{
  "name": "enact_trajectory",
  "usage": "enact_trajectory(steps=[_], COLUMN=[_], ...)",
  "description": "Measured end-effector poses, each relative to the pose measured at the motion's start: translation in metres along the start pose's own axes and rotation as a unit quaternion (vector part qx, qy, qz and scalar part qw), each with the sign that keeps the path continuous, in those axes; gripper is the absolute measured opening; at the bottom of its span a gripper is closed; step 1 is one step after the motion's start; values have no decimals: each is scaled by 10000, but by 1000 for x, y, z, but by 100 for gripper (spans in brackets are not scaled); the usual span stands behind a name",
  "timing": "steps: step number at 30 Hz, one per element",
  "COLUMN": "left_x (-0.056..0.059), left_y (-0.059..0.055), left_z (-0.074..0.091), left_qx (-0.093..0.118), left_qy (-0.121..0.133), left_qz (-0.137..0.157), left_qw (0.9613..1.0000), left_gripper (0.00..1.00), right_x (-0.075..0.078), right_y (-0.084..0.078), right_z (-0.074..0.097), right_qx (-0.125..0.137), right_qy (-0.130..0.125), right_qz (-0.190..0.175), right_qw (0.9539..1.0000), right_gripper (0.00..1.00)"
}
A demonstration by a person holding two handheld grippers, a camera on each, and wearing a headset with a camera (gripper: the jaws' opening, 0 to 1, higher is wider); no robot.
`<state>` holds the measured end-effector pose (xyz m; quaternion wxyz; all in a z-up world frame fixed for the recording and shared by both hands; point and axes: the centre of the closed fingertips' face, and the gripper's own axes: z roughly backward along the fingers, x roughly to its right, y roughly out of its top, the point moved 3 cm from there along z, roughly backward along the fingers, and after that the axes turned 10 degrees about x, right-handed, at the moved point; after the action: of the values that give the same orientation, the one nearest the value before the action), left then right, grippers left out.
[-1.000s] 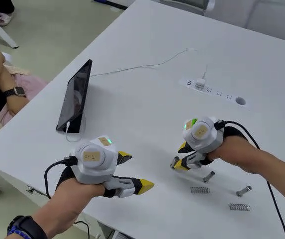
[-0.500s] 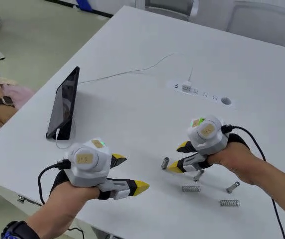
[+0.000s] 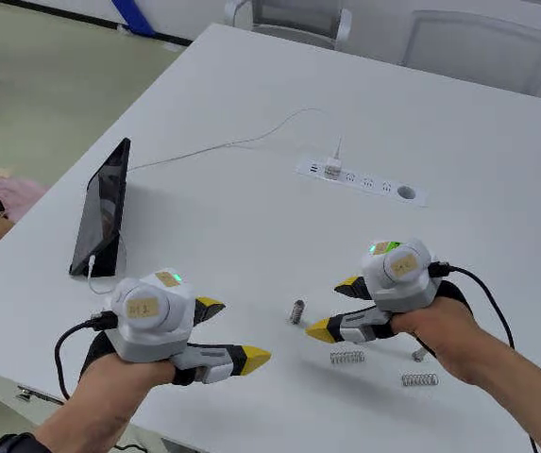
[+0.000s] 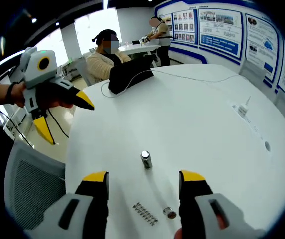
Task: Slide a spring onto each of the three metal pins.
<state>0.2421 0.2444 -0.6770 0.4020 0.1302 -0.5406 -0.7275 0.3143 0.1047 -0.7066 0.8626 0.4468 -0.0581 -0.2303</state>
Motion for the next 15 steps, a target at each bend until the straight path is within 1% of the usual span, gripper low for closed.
enact_trajectory(steps=[5,9,12,15], left_x=[2,5,7,9], left_y=[-1,-1,-1,-1], left_z=[-2,-4,-6,-9], left_qx=[-55,-60,-80,-102], left_qy=[-43,-67,-98,-135], left_qz=[-31,-36,-53,-76], left_qw=[10000,10000,9999,9998], left_gripper=[65,66,66,67], right_x=[-1,-2,-2,-3], right_y=[-3,-6,-11,-13], right_z=[13,24,35,46], right_qx=[157,301,347,474], right_qy=[-108,-182,-313,-452], right_qz=[-175,-355,-384,-506], right_qw=[9997,9988,9982,9966], right_gripper=[62,64,65,67])
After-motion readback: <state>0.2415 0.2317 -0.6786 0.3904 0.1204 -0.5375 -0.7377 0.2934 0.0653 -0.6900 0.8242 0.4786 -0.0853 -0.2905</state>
